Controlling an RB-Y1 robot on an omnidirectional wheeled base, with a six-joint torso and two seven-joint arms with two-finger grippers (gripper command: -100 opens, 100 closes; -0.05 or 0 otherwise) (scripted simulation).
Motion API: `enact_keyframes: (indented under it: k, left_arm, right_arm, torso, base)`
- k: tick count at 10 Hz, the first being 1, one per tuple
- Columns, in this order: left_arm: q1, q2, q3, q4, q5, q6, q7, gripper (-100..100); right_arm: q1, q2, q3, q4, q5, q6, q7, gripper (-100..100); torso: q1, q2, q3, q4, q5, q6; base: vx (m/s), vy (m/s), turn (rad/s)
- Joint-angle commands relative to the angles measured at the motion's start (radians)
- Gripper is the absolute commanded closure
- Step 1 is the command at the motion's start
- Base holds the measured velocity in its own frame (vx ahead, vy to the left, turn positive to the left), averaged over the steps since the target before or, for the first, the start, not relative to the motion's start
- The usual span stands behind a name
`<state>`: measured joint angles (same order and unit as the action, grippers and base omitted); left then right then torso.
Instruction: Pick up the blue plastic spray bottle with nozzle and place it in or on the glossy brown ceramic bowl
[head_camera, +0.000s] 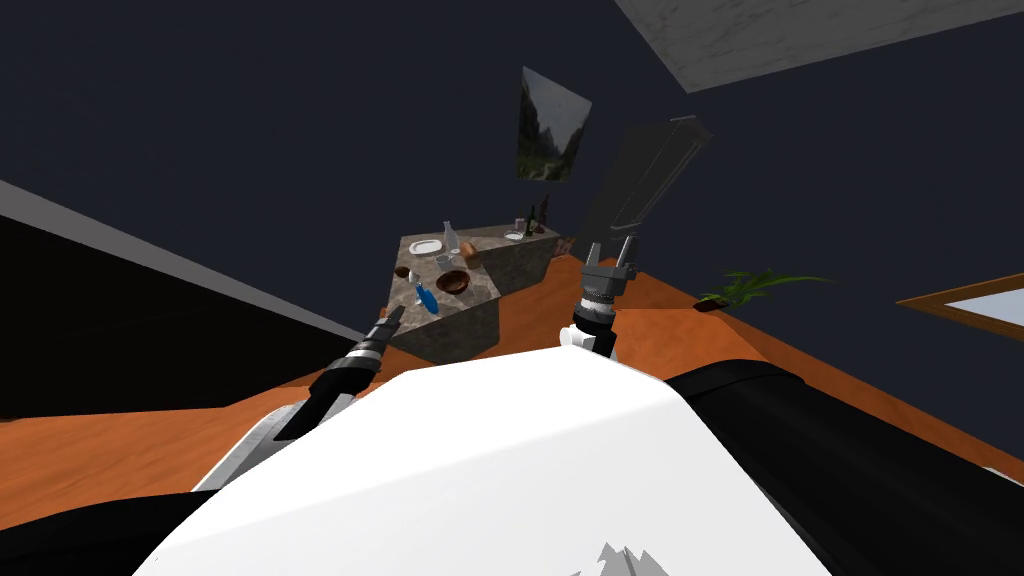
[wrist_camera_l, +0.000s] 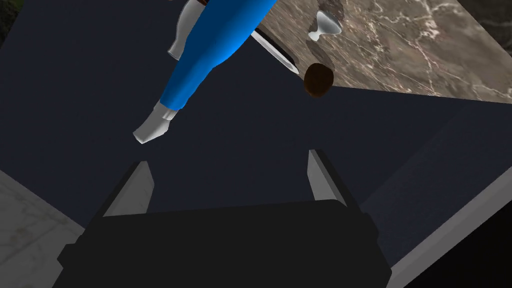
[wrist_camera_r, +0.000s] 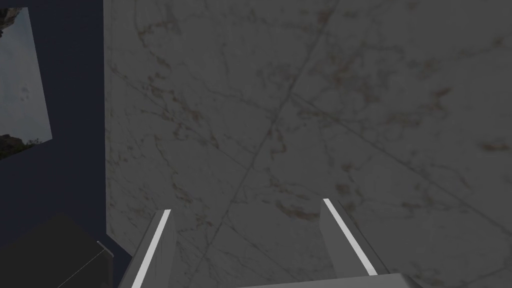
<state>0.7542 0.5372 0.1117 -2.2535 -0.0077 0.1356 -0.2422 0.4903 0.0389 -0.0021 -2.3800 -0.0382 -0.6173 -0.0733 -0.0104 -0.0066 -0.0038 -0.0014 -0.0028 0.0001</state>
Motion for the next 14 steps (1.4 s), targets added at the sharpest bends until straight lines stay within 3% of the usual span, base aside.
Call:
enact_keyframes:
  k: [1, 11, 12, 13, 14]
  left_arm:
    - [0.02, 0.026, 0.015, 0.021, -0.027, 0.01, -0.023, -100]
    - [0.107, 0.199, 0.139, 0.139, -0.21, 0.077, -0.167, -100]
    - [0.097, 0.185, 0.128, 0.142, -0.2, 0.064, -0.157, -100]
    - [0.098, 0.186, 0.13, 0.144, -0.202, 0.064, -0.161, 0]
    - [0.048, 0.191, 0.094, 0.193, -0.252, 0.033, -0.11, -100]
  right_arm:
    - [0.0, 0.0, 0.0, 0.0, 0.0, 0.0, 0.0, 0]
    - [0.0, 0.0, 0.0, 0.0, 0.0, 0.0, 0.0, 0]
    - [0.0, 0.0, 0.0, 0.0, 0.0, 0.0, 0.0, 0]
    - [0.0, 0.0, 0.0, 0.0, 0.0, 0.0, 0.0, 0]
    - [0.0, 0.0, 0.0, 0.0, 0.0, 0.0, 0.0, 0]
  torso:
    - [0.0, 0.0, 0.0, 0.0, 0.0, 0.0]
    - [0.003, -0.002, -0.002, -0.001, 0.001, 0.0]
    - [0.002, -0.003, -0.002, -0.001, 0.001, 0.0]
    - [0.007, 0.001, 0.0, 0.0, 0.001, 0.0]
    - [0.01, 0.004, 0.002, 0.001, 0.002, 0.0]
  base:
    - [0.095, -0.148, 0.025]
    - [0.137, -0.156, 0.038]
    - [0.063, -0.065, 0.028]
    - [0.004, -0.009, 0.016]
    - [-0.118, -0.01, -0.071]
